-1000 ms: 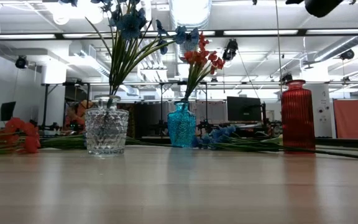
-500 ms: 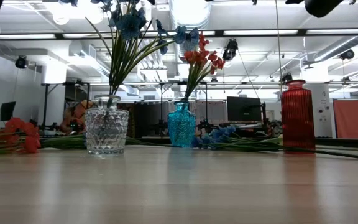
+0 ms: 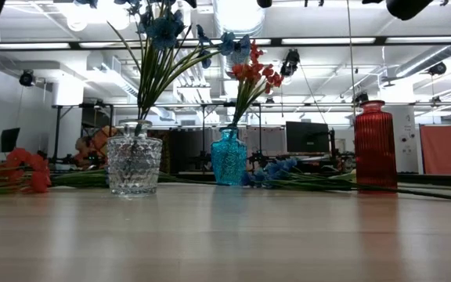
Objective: Sort flowers into vase by color
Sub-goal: Put the middle yellow flower into the red vase
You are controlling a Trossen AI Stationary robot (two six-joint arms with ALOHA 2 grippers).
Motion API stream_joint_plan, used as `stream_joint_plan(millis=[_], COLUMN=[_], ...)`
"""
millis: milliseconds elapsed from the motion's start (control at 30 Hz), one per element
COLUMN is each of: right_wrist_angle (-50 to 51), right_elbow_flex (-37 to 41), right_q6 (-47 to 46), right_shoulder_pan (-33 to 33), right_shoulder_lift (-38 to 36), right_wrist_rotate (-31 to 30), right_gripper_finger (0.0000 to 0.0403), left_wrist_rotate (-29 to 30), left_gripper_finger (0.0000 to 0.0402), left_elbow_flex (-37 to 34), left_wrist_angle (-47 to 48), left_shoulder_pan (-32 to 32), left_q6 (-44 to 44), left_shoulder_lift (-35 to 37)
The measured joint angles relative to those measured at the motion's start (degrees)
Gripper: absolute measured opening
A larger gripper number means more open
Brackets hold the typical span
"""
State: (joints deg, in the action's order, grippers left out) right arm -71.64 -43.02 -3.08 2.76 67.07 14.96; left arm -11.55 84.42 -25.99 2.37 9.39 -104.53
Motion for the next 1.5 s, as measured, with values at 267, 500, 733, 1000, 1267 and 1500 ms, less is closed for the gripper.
stream_joint_plan(millis=[267,500,733,1000,1267,1500], right_wrist_angle=[6.24,17.41,29.63,36.11,39.04,40.0], right_elbow_flex=[-0.07,-0.15,-0.2,-0.55,-0.55,-0.55], right_q6=[-0.78,-1.84,-1.84,-1.32,0.52,3.14], right_shoulder_pan=[0.03,0.0,0.0,-0.02,0.0,0.0], right_shoulder_lift=[-2.1,-7.0,-12.88,-15.0,-16.35,-17.01], right_wrist_rotate=[0.0,-0.02,-3.6,-6.01,-6.17,-6.17], right_gripper_finger=[0.0009,0.0011,0.0052,0.0141,0.0186,0.0151], left_wrist_rotate=[-0.11,-0.11,0.02,0.64,3.83,4.99], left_gripper_finger=[0.0003,0.0,0.0,0.0,0.0,0.0], left_elbow_flex=[0.11,-0.11,-0.44,-2.6,-5.75,-7.06], left_wrist_angle=[2.22,3.74,7.64,8.39,9.02,8.88], left_shoulder_pan=[0.04,0.0,0.0,0.0,0.04,0.09], left_q6=[-0.72,-0.9,-0.71,0.13,0.17,0.66], left_shoulder_lift=[0.33,1.24,3.56,6.34,8.92,10.93])
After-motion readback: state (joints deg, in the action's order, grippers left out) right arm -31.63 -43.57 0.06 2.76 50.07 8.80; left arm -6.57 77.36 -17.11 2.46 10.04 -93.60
